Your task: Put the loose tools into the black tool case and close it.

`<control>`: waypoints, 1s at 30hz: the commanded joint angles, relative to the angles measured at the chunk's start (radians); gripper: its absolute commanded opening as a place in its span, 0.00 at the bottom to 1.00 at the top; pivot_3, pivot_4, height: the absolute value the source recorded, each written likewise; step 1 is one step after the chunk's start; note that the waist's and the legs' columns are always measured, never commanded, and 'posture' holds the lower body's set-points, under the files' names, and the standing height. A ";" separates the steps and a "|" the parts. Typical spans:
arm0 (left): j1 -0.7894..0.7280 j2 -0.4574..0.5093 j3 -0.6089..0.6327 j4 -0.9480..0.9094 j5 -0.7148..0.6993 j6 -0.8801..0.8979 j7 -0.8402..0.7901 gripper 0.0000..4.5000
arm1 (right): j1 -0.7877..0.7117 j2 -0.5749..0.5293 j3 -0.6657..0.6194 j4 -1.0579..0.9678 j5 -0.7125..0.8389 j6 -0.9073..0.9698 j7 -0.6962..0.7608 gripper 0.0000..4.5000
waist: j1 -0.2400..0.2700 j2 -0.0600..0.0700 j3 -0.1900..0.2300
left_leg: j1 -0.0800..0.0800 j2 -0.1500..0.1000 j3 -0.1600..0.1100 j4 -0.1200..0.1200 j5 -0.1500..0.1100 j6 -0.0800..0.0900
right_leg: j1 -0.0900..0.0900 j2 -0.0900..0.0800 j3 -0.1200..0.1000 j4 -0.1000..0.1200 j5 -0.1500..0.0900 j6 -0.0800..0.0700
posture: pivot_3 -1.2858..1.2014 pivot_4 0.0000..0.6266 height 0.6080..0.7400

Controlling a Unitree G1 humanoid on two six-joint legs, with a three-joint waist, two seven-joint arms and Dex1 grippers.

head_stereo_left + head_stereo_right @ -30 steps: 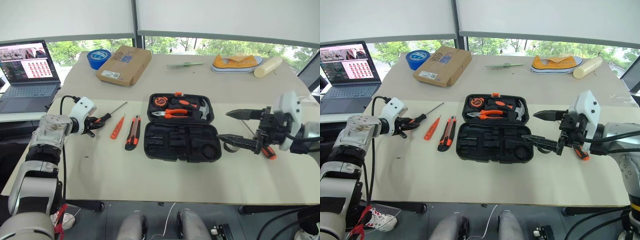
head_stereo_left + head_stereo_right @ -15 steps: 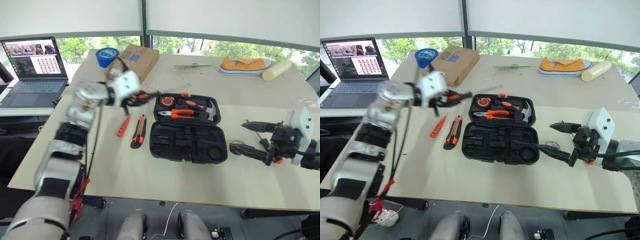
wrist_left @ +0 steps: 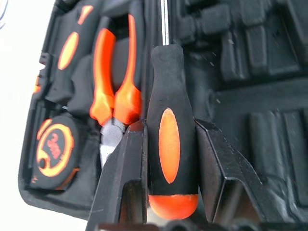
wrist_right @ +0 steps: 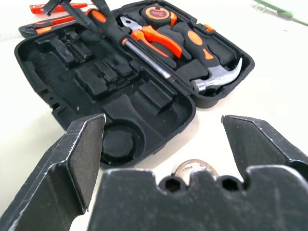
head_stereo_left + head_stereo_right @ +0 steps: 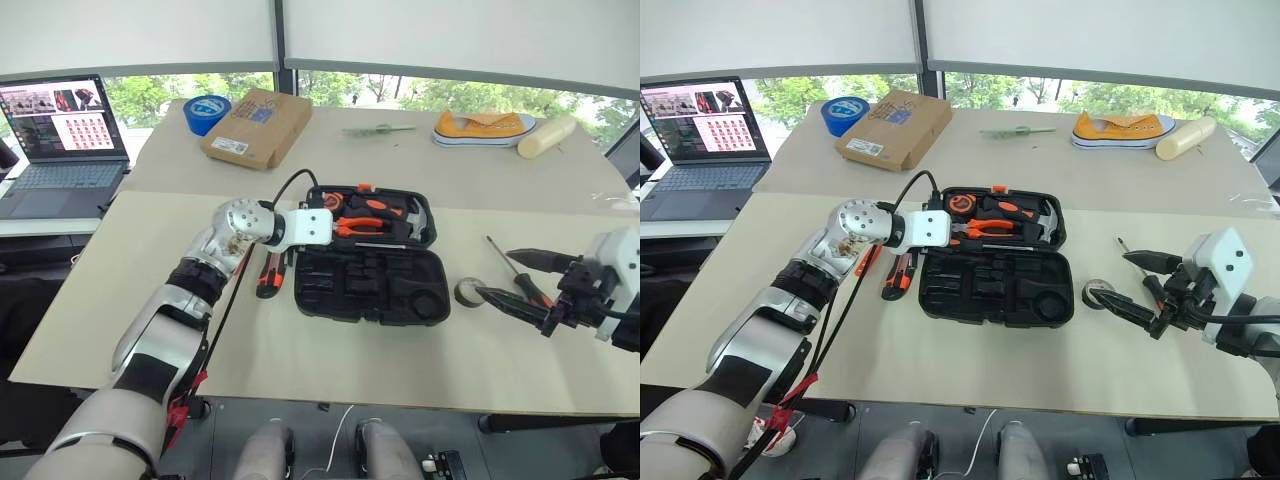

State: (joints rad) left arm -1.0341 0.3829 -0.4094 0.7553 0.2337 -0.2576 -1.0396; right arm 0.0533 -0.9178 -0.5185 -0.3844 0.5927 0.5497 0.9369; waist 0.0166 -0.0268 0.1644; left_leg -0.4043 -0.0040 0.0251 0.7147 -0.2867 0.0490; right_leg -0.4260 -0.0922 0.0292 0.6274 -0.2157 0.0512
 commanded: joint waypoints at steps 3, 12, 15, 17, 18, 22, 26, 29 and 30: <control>-0.006 -0.019 -0.010 -0.022 0.020 -0.030 0.005 0.20 | 0.017 0.012 -0.041 -0.035 0.001 -0.019 -0.021 1.00 | 0.001 0.000 0.000 | 0.000 0.000 0.000 0.000 0.000 0.000 | 0.000 0.000 0.000 0.000 0.000 0.000 | 0.52 0.24 0.96; -0.016 -0.051 -0.019 0.021 0.051 -0.021 0.025 0.20 | 0.012 0.015 -0.026 -0.035 -0.001 -0.022 -0.035 1.00 | -0.004 0.000 0.000 | 0.001 0.000 0.000 0.000 0.000 0.000 | 0.000 0.000 0.000 0.000 0.000 0.000 | 0.52 0.24 0.96; -0.013 -0.045 -0.016 0.016 0.044 -0.018 0.009 0.20 | 0.010 0.013 -0.017 -0.032 -0.009 -0.027 -0.034 1.00 | -0.004 0.000 0.000 | 0.001 0.000 0.000 0.000 0.000 0.000 | 0.001 0.000 0.000 0.000 0.000 0.000 | 0.52 0.24 0.96; -0.013 -0.038 -0.010 0.006 0.035 -0.011 -0.004 0.38 | 0.010 0.014 -0.011 -0.032 -0.013 -0.028 -0.033 1.00 | -0.004 0.000 0.000 | 0.001 0.000 0.000 0.000 0.000 0.000 | 0.001 0.000 0.000 0.000 0.000 0.000 | 0.52 0.24 0.96; -0.013 -0.035 -0.007 -0.002 0.030 -0.008 -0.012 0.45 | 0.009 0.014 -0.009 -0.032 -0.013 -0.028 -0.033 1.00 | -0.004 0.000 0.000 | 0.001 0.000 0.000 0.000 0.000 0.000 | 0.001 0.000 0.000 0.000 0.000 0.000 | 0.52 0.24 0.96; -0.026 -0.037 0.023 -0.040 -0.005 0.008 -0.028 0.75 | 0.003 0.015 0.000 -0.034 -0.016 -0.024 -0.031 1.00 | -0.004 0.000 0.000 | 0.001 0.000 0.000 0.000 0.000 0.000 | 0.001 0.000 0.000 0.000 0.000 0.000 | 0.52 0.24 0.96; -0.037 -0.056 0.050 -0.078 -0.038 0.034 -0.031 0.89 | -0.005 0.014 0.016 -0.032 -0.019 -0.023 -0.028 1.00 | -0.003 0.000 0.000 | 0.001 0.000 0.000 0.000 0.000 0.000 | 0.001 0.000 0.000 0.000 0.000 0.000 | 0.52 0.24 0.96; -0.034 -0.071 0.054 -0.073 -0.044 0.046 -0.036 0.74 | -0.023 0.015 0.035 -0.032 -0.018 -0.021 -0.032 1.00 | -0.003 0.000 0.000 | 0.001 0.000 0.000 0.001 0.000 0.000 | 0.001 0.000 0.000 0.000 0.000 0.000 | 0.52 0.24 0.96; -0.034 -0.072 0.049 -0.068 -0.040 0.043 -0.039 0.70 | -0.027 0.015 0.038 -0.032 -0.017 -0.020 -0.032 1.00 | -0.003 0.000 0.000 | 0.001 0.000 0.000 0.001 0.000 0.000 | 0.001 0.000 0.000 0.000 0.000 0.000 | 0.52 0.24 0.96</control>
State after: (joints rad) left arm -1.0417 0.3158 -0.3697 0.7105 0.2075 -0.2126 -1.0727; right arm 0.0463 -0.8992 -0.4737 -0.3987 0.5720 0.5488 0.9112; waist 0.0135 -0.0267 0.1644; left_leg -0.4032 -0.0042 0.0252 0.7152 -0.2868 0.0492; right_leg -0.4250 -0.0922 0.0294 0.6276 -0.2157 0.0512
